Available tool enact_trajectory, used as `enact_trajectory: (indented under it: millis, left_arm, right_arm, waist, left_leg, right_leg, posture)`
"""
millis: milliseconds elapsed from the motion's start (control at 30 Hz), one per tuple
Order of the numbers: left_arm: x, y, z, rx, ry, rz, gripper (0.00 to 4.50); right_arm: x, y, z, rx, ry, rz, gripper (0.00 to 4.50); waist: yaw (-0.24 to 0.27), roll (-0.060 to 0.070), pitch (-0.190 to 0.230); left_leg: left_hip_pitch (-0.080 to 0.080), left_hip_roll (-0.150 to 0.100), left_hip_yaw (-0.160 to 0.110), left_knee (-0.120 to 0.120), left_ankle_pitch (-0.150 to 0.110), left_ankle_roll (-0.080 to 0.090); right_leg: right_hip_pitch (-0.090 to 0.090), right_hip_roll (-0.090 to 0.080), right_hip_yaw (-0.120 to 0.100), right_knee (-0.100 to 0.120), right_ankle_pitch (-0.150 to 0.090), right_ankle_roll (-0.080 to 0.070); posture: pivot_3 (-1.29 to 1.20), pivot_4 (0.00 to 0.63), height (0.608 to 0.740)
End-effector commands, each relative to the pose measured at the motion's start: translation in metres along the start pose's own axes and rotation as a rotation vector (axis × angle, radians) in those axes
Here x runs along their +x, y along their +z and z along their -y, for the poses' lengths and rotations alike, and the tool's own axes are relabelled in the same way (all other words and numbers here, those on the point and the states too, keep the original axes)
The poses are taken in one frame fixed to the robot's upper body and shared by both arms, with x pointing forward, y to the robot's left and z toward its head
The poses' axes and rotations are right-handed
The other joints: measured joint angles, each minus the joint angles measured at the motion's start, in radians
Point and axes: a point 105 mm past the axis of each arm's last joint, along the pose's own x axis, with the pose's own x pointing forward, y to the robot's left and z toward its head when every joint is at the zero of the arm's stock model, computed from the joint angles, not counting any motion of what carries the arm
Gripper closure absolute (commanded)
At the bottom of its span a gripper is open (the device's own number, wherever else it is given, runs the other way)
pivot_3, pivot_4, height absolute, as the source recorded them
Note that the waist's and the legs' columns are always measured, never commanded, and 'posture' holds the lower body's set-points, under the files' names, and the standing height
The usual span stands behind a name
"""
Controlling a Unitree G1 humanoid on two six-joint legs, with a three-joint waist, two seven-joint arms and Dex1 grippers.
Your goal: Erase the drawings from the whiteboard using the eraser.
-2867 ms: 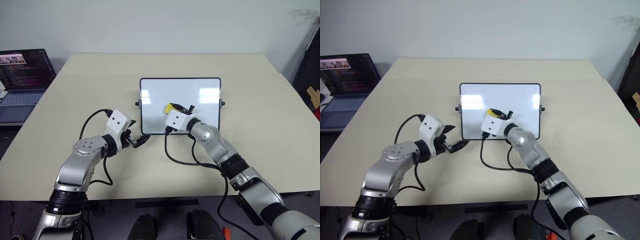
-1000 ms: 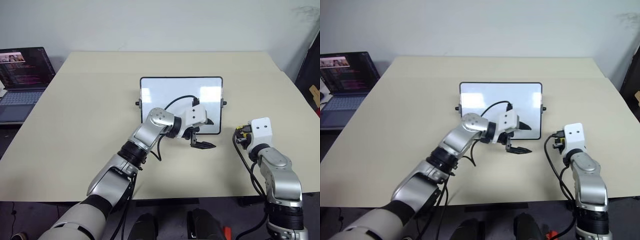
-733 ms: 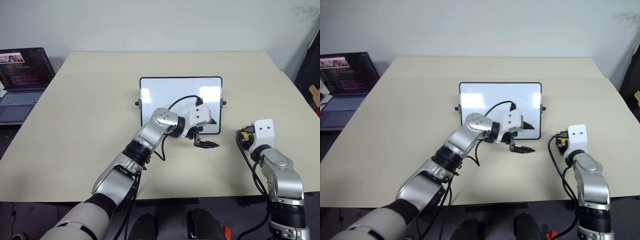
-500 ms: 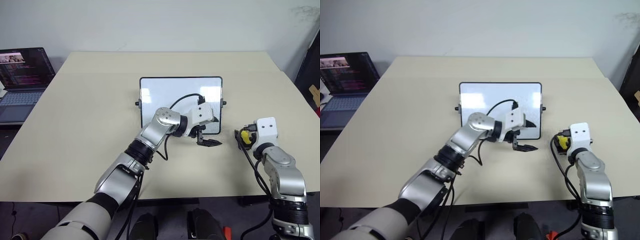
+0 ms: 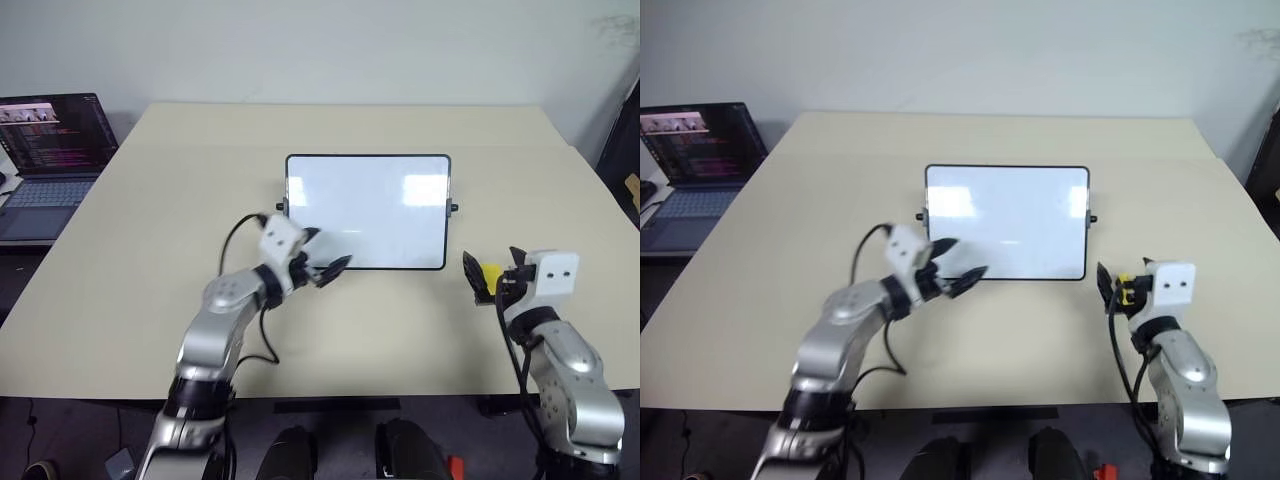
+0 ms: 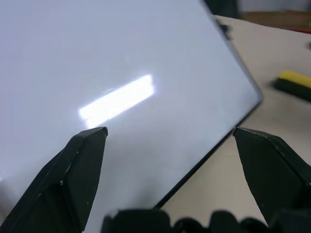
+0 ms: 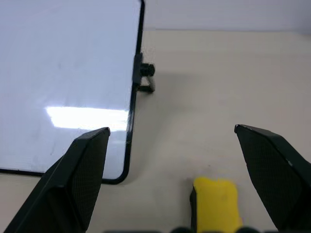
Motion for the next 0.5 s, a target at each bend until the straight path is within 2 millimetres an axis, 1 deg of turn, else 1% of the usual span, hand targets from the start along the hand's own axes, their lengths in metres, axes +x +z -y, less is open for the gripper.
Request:
enact_trajectory:
  millis: [33,133,200,233,367,400,500]
  left_arm:
    - [-0.034,0.007,-0.028,0.014,0.289,0.053,0.00]
    - [-0.060,-0.005,-0.042,0.054,0.453,0.022,0.00]
    - [-0.076,-0.019,-0.045,0.047,0.534,-0.009,0.00]
    - [-0.080,-0.025,-0.044,0.037,0.555,-0.024,0.00]
    - [-0.086,-0.037,-0.039,0.017,0.597,-0.056,0.00]
    - [-0.086,-0.039,-0.037,0.015,0.607,-0.064,0.00]
    - [-0.089,-0.045,-0.034,0.006,0.605,-0.082,0.00]
  right_arm:
    - [-0.015,0.015,0.028,-0.038,-0.104,0.143,0.06]
    - [-0.027,0.004,0.042,-0.075,-0.123,0.149,0.06]
    - [-0.039,-0.013,0.054,-0.029,-0.157,0.102,0.06]
    - [-0.042,-0.020,0.055,-0.019,-0.154,0.077,0.06]
    - [-0.052,-0.037,0.052,-0.007,-0.107,0.016,0.06]
    - [-0.056,-0.039,0.052,0.005,-0.103,0.003,0.06]
    - [-0.070,-0.042,0.043,0.014,-0.065,-0.028,0.06]
  waist:
    - [0.010,0.000,0.000]
    - [0.016,0.000,0.000]
    - [0.015,0.000,0.000]
    - [0.015,0.000,0.000]
    - [0.014,0.000,0.000]
    - [0.014,0.000,0.000]
    - [0.015,0.001,-0.001]
  left_leg:
    - [0.002,0.000,0.000,0.000,0.000,0.000]
    - [0.011,0.000,0.000,-0.003,0.000,0.001]
    - [0.014,0.001,0.001,-0.003,0.000,0.001]
    - [0.014,0.001,0.001,-0.003,0.000,0.001]
    - [0.016,0.001,0.003,-0.003,0.000,0.001]
    - [0.016,0.001,0.003,-0.002,0.000,0.001]
    - [0.016,0.002,0.002,-0.003,0.000,0.001]
  right_leg:
    - [0.003,0.000,0.000,0.000,0.000,0.000]
    - [0.011,0.001,-0.001,-0.001,-0.001,0.000]
    - [0.012,0.002,-0.002,0.000,-0.001,0.000]
    - [0.013,0.002,-0.001,0.000,-0.001,0.000]
    - [0.014,0.002,-0.001,-0.001,-0.001,0.000]
    - [0.014,0.002,-0.001,-0.001,-0.001,0.000]
    - [0.015,0.002,-0.001,-0.001,-0.002,0.000]
  posture:
    - [0.00,0.150,0.740]
    - [0.00,0.150,0.740]
    - [0.00,0.150,0.740]
    - [0.00,0.150,0.740]
    - [0.00,0.150,0.740]
    - [0.00,0.150,0.740]
    - [0.00,0.150,0.740]
